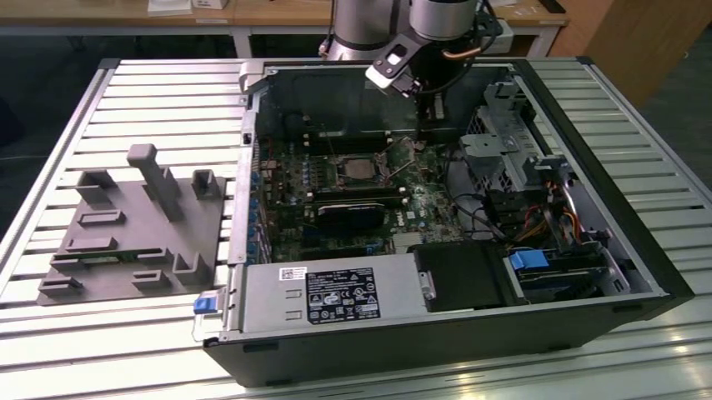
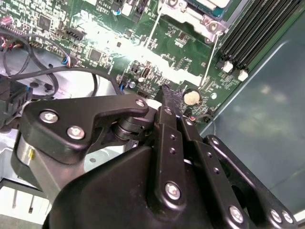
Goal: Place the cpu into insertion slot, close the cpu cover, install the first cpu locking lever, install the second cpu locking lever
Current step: 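Close the cpu cover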
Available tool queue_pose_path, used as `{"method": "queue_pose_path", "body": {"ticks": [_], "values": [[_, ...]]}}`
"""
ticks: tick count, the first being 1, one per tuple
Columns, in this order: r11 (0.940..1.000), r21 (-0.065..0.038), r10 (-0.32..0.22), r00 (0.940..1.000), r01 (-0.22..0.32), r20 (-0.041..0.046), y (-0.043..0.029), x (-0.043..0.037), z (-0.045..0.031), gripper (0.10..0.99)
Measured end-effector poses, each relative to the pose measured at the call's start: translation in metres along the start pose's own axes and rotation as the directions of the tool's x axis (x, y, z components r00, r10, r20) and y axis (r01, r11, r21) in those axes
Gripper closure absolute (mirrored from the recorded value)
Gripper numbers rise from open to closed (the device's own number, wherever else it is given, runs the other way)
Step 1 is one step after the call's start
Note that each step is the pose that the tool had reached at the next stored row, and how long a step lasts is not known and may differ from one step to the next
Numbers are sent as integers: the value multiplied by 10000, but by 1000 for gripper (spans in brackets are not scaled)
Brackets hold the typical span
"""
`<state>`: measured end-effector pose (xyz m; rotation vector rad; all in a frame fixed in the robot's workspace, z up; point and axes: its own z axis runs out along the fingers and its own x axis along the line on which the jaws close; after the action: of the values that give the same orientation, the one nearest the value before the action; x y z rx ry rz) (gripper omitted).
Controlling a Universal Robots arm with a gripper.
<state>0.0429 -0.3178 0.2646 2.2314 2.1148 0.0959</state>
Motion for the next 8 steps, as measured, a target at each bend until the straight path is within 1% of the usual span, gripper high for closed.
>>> {"method": "queue_pose_path", "body": {"ticks": [8], "values": [[9999,7,141,9999,-141,16,24,1,68,984]]}}
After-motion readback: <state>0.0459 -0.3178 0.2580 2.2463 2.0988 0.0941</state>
